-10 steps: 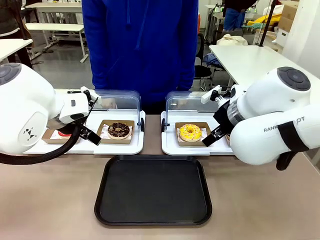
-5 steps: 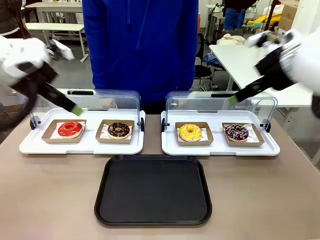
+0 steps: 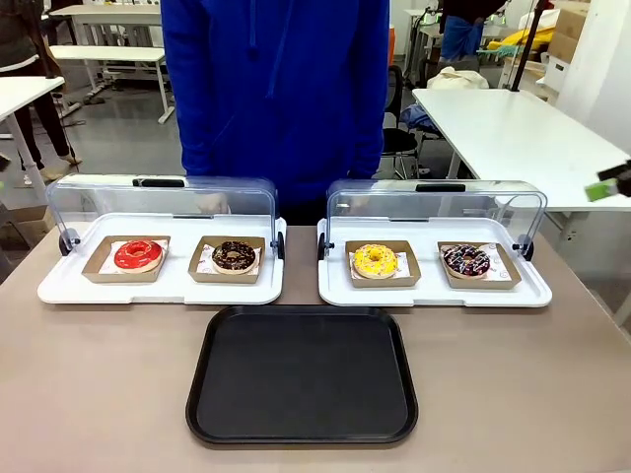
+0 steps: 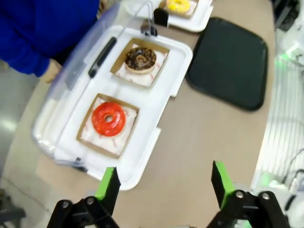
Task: Move the third donut from the left to the tray.
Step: Pick up the Paper togo box containing the Donut indicated by the person and place it on the Handle tray.
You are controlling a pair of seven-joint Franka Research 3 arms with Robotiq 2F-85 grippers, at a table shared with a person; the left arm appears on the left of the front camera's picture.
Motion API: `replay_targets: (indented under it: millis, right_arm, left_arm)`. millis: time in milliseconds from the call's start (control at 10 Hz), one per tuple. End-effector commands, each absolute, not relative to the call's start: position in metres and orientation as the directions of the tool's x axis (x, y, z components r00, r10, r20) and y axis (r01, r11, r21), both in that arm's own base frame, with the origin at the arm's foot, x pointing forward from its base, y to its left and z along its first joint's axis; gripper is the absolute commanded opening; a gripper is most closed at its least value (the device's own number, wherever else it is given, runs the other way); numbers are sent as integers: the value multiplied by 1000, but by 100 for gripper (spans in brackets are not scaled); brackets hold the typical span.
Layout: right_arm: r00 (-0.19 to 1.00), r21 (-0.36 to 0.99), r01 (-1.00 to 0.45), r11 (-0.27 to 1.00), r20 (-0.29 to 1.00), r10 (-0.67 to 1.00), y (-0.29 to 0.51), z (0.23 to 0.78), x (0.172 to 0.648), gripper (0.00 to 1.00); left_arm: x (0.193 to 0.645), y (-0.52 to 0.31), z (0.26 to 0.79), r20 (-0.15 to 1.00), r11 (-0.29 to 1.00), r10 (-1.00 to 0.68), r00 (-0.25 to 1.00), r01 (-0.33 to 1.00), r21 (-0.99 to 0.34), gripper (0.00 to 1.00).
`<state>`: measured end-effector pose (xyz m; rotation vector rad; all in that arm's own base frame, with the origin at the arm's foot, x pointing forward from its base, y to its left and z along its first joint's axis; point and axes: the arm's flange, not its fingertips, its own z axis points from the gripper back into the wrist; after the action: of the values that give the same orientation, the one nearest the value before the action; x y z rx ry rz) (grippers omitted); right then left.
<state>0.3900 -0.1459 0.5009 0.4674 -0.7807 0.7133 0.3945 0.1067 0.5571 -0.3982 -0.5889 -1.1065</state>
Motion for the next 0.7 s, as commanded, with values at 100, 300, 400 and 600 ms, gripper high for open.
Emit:
replay_targets:
  millis: [100, 300, 400, 600]
  right_arm:
    - [417, 148, -787, 599, 843, 340, -191, 467, 392, 100]
    - [386, 140, -792, 594, 869, 309, -214, 456, 387, 100]
    - [380, 148, -796, 587, 877, 293, -217, 454, 385, 100]
    - [363, 151, -806, 573, 890, 276, -218, 453, 383, 100]
  left_arm:
    - [407, 157, 544, 737, 290, -643, 210, 957, -19, 100]
    - [406, 173, 527, 802, 244, -574, 168, 969, -28, 100]
    - [406, 172, 518, 829, 212, -544, 129, 977, -13, 100]
    - [388, 155, 518, 857, 206, -504, 110, 979, -5, 100]
